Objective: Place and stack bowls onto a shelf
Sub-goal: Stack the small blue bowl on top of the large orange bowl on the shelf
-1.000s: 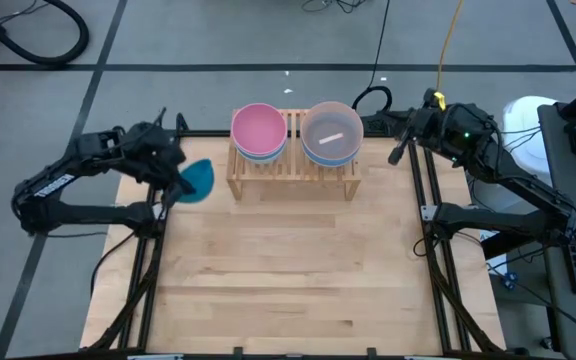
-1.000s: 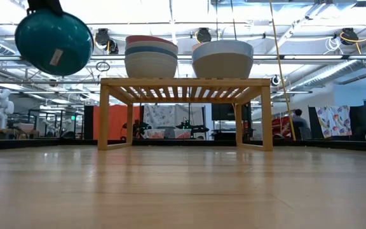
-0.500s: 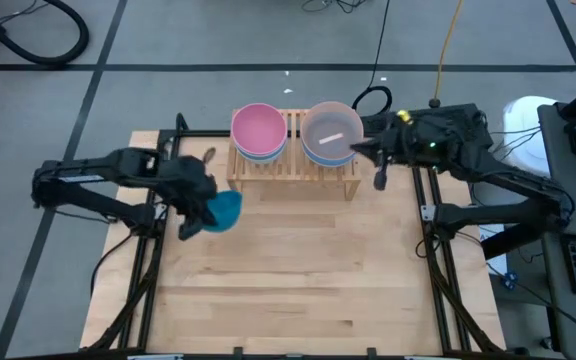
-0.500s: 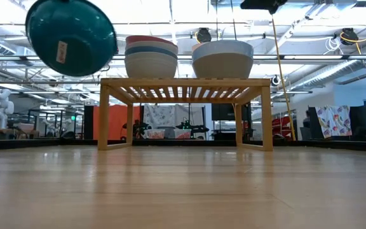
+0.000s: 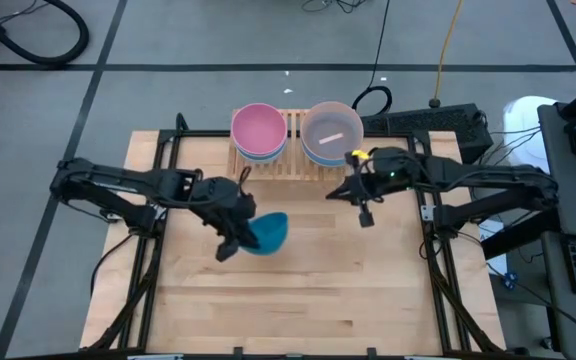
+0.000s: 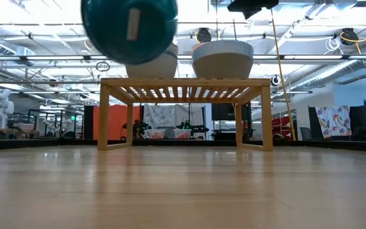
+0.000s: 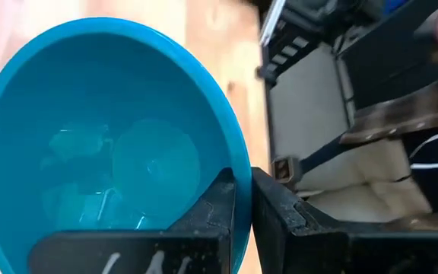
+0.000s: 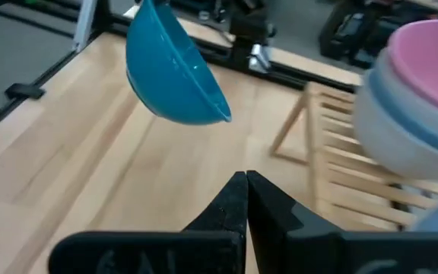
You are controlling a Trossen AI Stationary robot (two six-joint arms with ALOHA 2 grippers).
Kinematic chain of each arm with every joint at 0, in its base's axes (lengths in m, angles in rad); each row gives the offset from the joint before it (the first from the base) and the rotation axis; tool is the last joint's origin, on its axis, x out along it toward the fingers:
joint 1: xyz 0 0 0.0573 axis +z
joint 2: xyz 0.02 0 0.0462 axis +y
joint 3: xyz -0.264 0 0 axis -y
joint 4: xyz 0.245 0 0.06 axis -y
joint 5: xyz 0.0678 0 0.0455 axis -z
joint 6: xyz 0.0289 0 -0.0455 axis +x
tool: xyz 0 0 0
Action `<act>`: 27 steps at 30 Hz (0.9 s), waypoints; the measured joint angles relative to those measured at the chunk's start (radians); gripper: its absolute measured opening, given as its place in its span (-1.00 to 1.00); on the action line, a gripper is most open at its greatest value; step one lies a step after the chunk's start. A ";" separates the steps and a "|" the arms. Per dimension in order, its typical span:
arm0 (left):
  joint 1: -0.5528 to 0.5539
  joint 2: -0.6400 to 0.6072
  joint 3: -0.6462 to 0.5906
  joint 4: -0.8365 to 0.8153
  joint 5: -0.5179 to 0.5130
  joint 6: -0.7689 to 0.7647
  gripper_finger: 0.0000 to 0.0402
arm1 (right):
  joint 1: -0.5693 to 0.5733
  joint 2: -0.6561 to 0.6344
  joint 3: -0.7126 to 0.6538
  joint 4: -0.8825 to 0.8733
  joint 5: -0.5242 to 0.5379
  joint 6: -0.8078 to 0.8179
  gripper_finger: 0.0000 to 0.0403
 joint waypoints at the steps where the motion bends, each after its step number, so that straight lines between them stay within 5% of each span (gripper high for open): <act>1: -0.007 0.012 0.000 0.032 0.000 -0.009 -0.87 | 0.010 0.008 0.000 0.001 -0.002 0.000 -1.00; 8: -0.038 0.091 0.000 0.184 0.000 -0.035 -0.87 | 0.063 0.068 0.000 0.006 -0.054 0.040 -0.96; 19: -0.042 0.119 0.000 0.272 -0.001 -0.055 -0.87 | 0.120 0.113 0.000 0.066 -0.107 0.003 -0.56; 27: -0.049 0.120 0.000 0.300 0.000 -0.052 -0.87 | 0.120 0.176 0.000 0.191 -0.205 -0.021 -0.45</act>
